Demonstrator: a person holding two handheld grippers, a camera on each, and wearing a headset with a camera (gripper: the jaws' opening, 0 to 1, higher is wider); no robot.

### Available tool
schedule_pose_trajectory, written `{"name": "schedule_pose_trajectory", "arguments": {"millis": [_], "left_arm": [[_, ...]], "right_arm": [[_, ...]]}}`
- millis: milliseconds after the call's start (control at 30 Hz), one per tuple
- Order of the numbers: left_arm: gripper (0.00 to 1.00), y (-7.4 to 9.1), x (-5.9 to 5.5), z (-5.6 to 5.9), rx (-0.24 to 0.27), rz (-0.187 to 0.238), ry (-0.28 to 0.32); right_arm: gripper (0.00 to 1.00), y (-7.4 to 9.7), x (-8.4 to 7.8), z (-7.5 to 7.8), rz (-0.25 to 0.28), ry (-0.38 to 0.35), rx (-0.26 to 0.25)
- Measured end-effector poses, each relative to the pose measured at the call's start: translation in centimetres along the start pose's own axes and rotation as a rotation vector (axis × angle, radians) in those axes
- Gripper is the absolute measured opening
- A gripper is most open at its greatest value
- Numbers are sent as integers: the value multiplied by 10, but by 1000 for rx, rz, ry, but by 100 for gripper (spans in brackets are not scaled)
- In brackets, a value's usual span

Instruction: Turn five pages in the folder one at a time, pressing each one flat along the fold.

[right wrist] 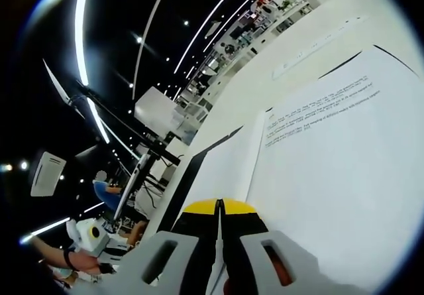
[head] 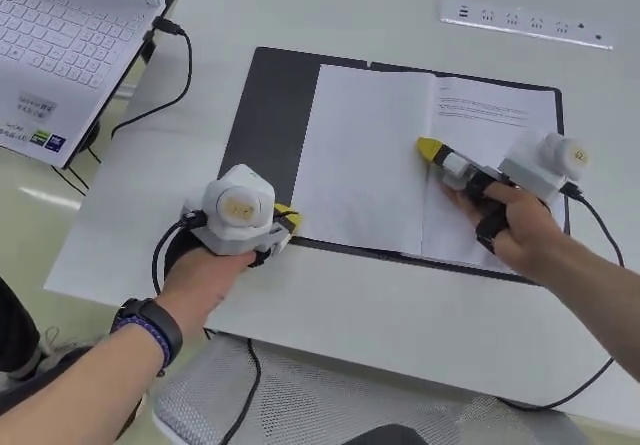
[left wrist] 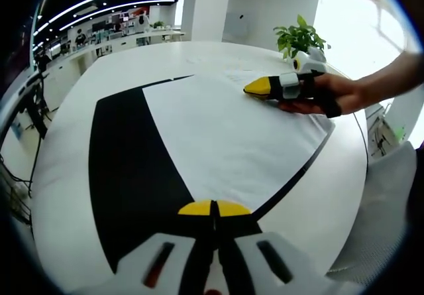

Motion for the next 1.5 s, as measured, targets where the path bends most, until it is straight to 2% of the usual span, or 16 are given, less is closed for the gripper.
{"name": "schedule_pose_trajectory", "arguments": {"millis": [67, 400, 800, 1233, 1500], "left_arm": [[0, 0, 0, 0, -1, -1, 2], [0, 0, -1, 0, -1, -2, 1], [0, 1, -1, 1, 0, 2, -6], [0, 3, -2, 1, 2, 6, -8], [0, 2, -4, 1, 16, 29, 23]], "right_arm": [[0, 2, -2, 6, -24, 9, 13], [0, 21, -17, -5, -63, 8, 29], [0, 43, -33, -18, -88, 5, 36], [0, 61, -44, -23, -120, 13, 51], [0, 74, -50, -26, -135, 9, 48]]}}
Point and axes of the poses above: the centre of the closed fingertips' face, and the gripper's own axes: y roughly backward along the fingers, z roughly to its right, x roughly out of its top, the point moved 10 cm from there along y, roughly backward along the fingers, and after that the axes turned 15 degrees about z, right-handed, at the moved point
